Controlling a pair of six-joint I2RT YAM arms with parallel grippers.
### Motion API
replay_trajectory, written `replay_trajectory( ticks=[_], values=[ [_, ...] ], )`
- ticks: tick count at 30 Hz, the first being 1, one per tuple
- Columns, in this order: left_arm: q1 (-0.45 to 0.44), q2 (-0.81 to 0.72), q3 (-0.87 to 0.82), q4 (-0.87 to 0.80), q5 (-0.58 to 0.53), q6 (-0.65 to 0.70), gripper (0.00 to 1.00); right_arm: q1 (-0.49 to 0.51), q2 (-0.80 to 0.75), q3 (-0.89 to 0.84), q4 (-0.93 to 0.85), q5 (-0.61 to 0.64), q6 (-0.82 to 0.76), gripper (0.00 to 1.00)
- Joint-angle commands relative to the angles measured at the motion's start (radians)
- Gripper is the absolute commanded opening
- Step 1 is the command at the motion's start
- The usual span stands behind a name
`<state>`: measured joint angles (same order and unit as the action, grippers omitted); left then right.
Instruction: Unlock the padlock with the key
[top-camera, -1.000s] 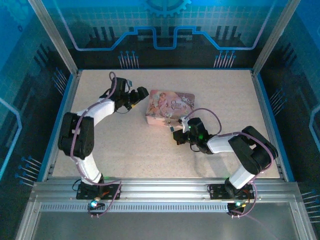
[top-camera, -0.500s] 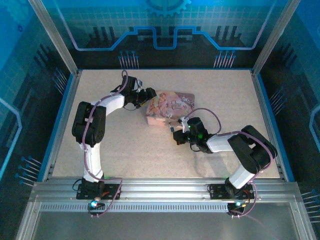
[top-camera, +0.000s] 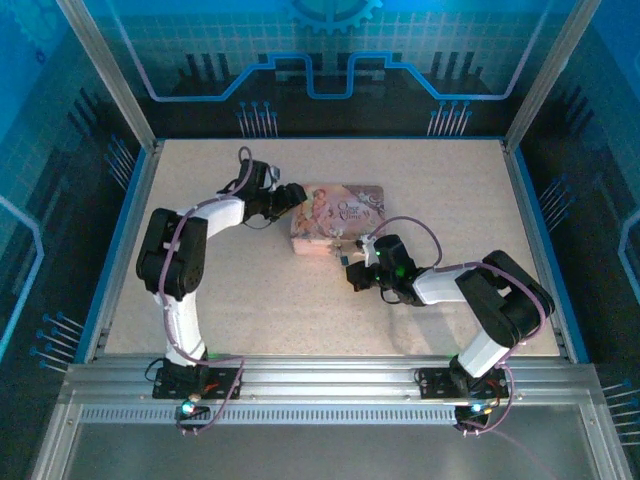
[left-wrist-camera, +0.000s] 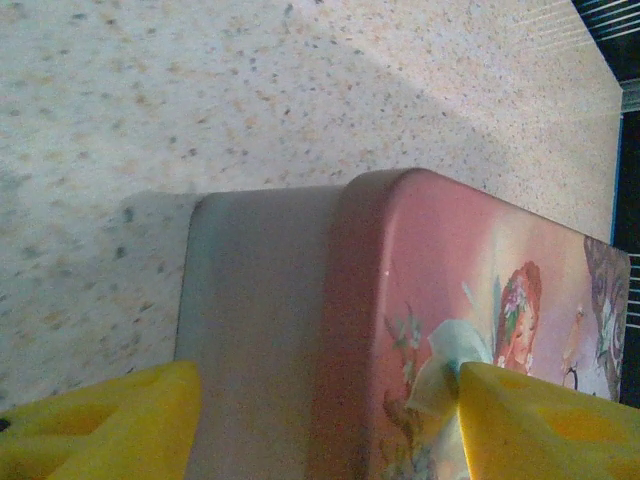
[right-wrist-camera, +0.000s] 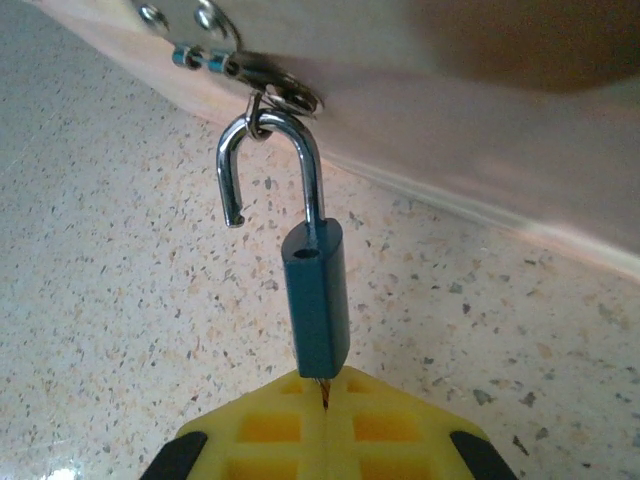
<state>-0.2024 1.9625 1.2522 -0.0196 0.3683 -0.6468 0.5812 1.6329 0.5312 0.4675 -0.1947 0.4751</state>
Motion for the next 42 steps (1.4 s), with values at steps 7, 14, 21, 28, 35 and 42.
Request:
replay_trajectory(
  ticks=[7,14,21,28,35,42],
  values=[
    [0.020,-0.135,-0.212,-0.037,-0.129,0.030,0.67,-0.017,0.021,-0.029,-0.084,-0.073,0.007,0.06],
    [0.021,-0.227,-0.310,-0.024,-0.157,0.016,0.67,-0.035,0.002,-0.048,-0.108,-0.091,0.009,0.18],
    [0.027,-0.280,-0.350,-0.022,-0.158,0.006,0.67,-0.067,-0.120,-0.086,-0.124,-0.122,-0.074,0.38],
    [0.026,-0.317,-0.366,-0.020,-0.154,-0.003,0.67,-0.161,-0.152,-0.087,0.084,-0.401,-0.071,0.67],
    [0.025,-0.331,-0.394,0.001,-0.147,-0.019,0.66,-0.172,0.042,0.028,0.178,-0.516,0.020,0.77],
    [0.023,-0.327,-0.393,0.009,-0.139,-0.027,0.66,-0.130,0.131,0.048,0.275,-0.438,0.037,0.78]
  ],
)
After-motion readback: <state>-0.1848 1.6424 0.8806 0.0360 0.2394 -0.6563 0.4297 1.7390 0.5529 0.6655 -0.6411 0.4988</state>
